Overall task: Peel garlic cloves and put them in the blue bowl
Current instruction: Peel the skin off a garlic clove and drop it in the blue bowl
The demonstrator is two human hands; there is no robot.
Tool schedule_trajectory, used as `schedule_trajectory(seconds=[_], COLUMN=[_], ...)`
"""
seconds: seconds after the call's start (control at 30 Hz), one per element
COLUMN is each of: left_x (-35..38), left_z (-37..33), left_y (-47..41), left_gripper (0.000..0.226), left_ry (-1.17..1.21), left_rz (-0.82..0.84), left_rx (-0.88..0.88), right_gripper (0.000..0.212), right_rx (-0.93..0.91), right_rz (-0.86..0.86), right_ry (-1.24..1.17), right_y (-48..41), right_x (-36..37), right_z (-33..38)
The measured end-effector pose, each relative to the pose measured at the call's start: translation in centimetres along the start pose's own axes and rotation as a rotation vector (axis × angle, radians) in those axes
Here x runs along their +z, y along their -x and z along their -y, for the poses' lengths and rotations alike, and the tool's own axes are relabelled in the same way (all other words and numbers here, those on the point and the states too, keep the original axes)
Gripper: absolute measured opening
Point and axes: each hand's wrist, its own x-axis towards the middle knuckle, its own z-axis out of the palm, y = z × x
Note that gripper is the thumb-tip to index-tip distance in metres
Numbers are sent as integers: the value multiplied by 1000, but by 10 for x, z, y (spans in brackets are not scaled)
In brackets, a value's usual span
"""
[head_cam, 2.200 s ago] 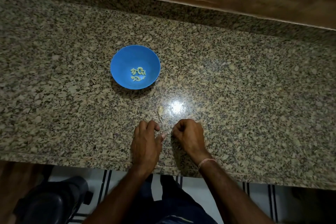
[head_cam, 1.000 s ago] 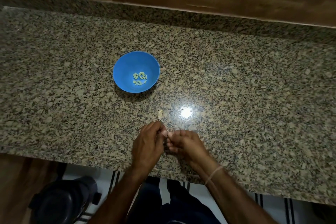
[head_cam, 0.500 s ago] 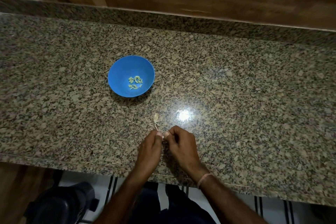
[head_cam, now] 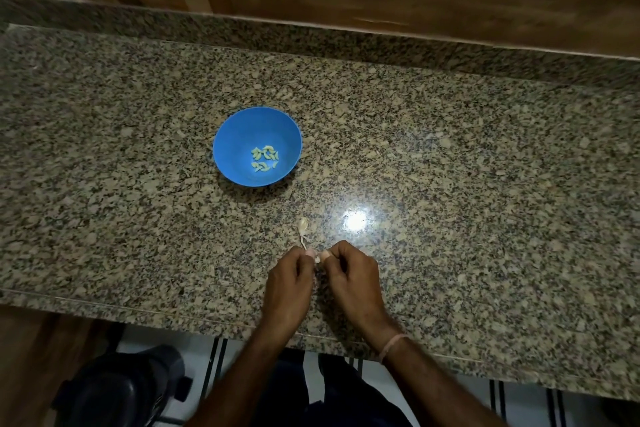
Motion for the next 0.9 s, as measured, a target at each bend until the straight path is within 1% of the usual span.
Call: schedule_trajectory(seconds=[0.07,0.1,0.17,0.2,0.23,0.3,0.43,0.53,0.6,0.7,0.73,0.8,0.9], left_x=[0,0,1,2,2,2,2,0,0,0,0,0,0], left_z=[0,0,2,3,5,8,3,1,2,4,4,5,8], left_y=[2,1,-2,-2,-3,-1,5,6,4,1,1,2,2], left_gripper=[33,34,35,35,34,31,5,7,7,4,3,3,13], left_ry=[-80,-43,182,258,261,148,73,-31,-83,-77,-69,-49,-20], left_rz=[-36,-25,39,65,68,25,-76,-116,-118,-95,-87,-82,-58], left_rx=[29,5,-111,-157,-161,-82,42,146,147,100,85,67,55], right_gripper=[35,36,33,31,31,33,35,35,34,33,33,33,31], right_rx=[29,41,55,60,72,91,86,123,198,300,293,212,106], right_rz=[-9,-7,-6,-9,-12,-22,-26,-20,-10,21,20,0,-18], right_ry=[-17,-25,-43,-51,-56,-62,-60,-68,-98,-177,-173,-105,-41], right_y=[1,1,1,1,1,0,1,1,0,1,1,3,4], right_x=[0,0,0,-1,-2,-2,-2,-2,-2,-2,-2,-1,1], right_z=[1,0,0,-1,-1,-2,-2,-1,-1,-2,-2,-4,-6])
